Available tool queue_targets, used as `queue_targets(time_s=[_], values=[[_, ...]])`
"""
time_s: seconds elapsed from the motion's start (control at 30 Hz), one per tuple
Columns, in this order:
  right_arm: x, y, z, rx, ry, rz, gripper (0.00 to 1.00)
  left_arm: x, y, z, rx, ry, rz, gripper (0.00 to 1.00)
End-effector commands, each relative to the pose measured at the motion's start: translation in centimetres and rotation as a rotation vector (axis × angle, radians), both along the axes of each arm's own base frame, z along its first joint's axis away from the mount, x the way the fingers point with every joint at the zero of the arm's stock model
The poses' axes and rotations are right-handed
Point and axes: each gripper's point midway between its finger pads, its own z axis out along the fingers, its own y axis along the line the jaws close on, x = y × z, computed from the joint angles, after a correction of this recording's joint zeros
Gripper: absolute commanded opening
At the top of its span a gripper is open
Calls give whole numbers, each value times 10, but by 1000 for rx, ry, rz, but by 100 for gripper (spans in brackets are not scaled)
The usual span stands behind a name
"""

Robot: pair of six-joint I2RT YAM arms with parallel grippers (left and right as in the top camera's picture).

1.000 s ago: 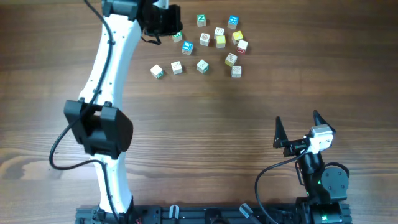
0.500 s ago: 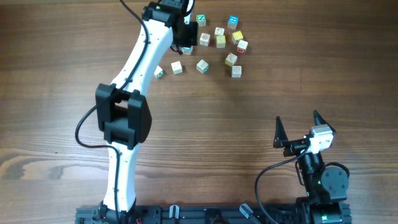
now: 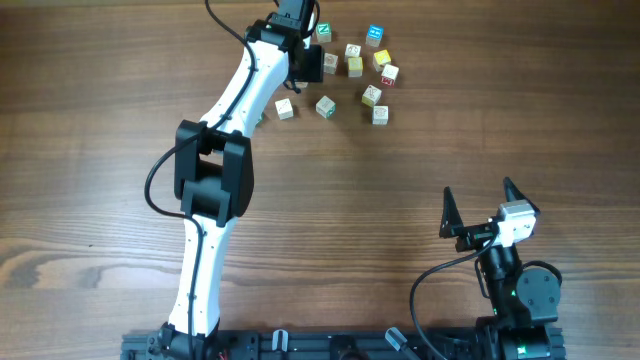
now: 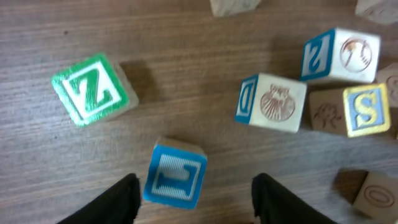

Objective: Form a circle

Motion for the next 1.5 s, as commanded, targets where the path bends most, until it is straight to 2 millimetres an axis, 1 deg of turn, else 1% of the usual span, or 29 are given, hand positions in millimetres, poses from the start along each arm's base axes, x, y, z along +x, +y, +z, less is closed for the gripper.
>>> queue_targets(time_s=[0.0,0.07,0.17,0.23,0.3,0.33,0.4,0.43,0.5,0.57,0.63,0.73,0.77,0.87,0.97,1.03,1.07,1.13,1.2,1.27,1.33,1.43,1.47], values=[[0,-3,2,-9,-11,-17,100,13,0,2,0,-47,8,65],[0,-3,2,-9,-11,-17,100,21,-7,7,-16,-91,2,68],[0,-3,2,-9,-11,-17,100,34,-15,17,-41,-160,-3,67],[0,-3,2,-9,-11,-17,100,40,-20,23,-53,-194,-6,53],[0,-3,2,-9,-11,-17,100,40,-26,24,-59,-205,-15,39],[0,-3,2,-9,-11,-17,100,39,-31,23,-59,-205,-23,38],[0,-3,2,-9,-11,-17,100,37,-39,20,-61,-206,-36,45],[0,-3,2,-9,-11,-17,100,36,-42,18,-60,-204,-41,46],[0,-3,2,-10,-11,-17,100,34,-44,8,-55,-187,-45,46],[0,-3,2,-9,-11,-17,100,32,-43,-10,-44,-161,-45,51],[0,-3,2,-9,-11,-17,100,31,-43,-21,-38,-145,-45,56],[0,-3,2,-9,-11,-17,100,32,-44,-21,-41,-150,-46,59],[0,-3,2,-9,-11,-17,100,32,-46,-20,-42,-153,-50,62],[0,-3,2,-9,-11,-17,100,32,-47,-20,-43,-157,-50,62],[0,-3,2,-9,-11,-17,100,36,-48,-17,-51,-177,-50,54],[0,-3,2,-10,-11,-17,100,36,-49,-17,-52,-177,-51,51],[0,-3,2,-9,-11,-17,100,36,-49,-17,-52,-176,-51,47],[0,-3,2,-9,-11,-17,100,35,-51,-17,-52,-176,-54,43],[0,-3,2,-9,-11,-17,100,34,-52,-17,-52,-175,-56,43],[0,-3,2,-9,-11,-17,100,33,-54,-18,-51,-172,-60,47],[0,-3,2,-9,-11,-17,100,32,-57,-18,-52,-172,-66,47],[0,-3,2,-9,-11,-17,100,30,-60,-18,-51,-173,-71,34],[0,-3,2,-9,-11,-17,100,31,-60,-17,-51,-173,-71,32]])
